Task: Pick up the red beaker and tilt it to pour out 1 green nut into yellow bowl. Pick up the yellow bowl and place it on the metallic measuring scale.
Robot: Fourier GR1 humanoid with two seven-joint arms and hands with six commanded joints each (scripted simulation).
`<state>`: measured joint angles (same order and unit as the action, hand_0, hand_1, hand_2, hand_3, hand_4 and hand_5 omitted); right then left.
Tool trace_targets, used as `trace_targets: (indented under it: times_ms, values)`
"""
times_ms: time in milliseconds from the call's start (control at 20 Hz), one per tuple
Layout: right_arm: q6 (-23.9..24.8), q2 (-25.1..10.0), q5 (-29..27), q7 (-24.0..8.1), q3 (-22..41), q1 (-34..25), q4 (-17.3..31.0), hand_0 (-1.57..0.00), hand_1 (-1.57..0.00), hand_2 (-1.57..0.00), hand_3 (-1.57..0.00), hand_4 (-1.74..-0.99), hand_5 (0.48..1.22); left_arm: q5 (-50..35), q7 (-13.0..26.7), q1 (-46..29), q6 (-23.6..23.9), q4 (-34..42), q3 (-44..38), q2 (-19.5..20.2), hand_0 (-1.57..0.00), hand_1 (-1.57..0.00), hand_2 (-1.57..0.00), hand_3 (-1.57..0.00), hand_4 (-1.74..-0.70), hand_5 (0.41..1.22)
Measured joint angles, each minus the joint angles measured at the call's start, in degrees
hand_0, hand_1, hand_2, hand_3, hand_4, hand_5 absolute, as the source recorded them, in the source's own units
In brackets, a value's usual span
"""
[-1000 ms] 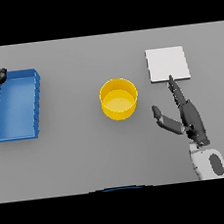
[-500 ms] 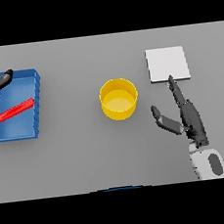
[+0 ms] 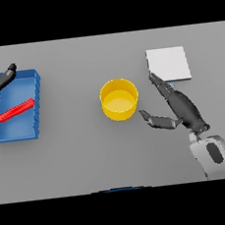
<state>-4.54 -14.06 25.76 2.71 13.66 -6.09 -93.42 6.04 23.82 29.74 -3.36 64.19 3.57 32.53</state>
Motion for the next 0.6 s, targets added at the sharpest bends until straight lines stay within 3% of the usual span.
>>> trace_targets:
  times_ms: [50, 200, 400, 600]
  values:
    - [-1.18, -1.42, 2.1, -1.11, 1.12, -2.24, 1.3, 0.0, 0.0, 0.0, 0.0, -1.132, 0.631, -0.18, 0.9, 0.19, 0.16, 0.56, 0.0, -0.24, -0.01, -0.01, -0.01, -0.01, -0.8, 0.678]
    - [-4.23, -5.89, 8.67, 1.08, 5.36, -8.22, 4.08, 0.0, 0.0, 0.0, 0.0, -1.15, 0.63, -0.05, 2.27, 0.16, 0.31, 1.02, 0.07, -0.22, 0.0, 0.0, 0.0, 0.0, -0.81, 0.688]
    - [-9.06, -9.21, 14.57, 4.42, 11.05, -15.75, 7.32, 0.0, 0.0, 0.0, 0.0, -1.167, 0.639, -0.76, 1.53, -1.09, -0.28, 1.66, -0.1, -0.26, 0.0, 0.0, 0.0, 0.0, -0.81, 0.687]
    - [-11.31, -9.22, 18.77, 7.87, 16.09, -20.89, 12.38, 0.0, 0.0, 0.0, 0.0, -1.153, 0.639, -0.56, 0.91, -1.48, -0.5, 1.88, -0.14, 0.27, 0.0, 0.0, 0.0, 0.0, -0.81, 0.695]
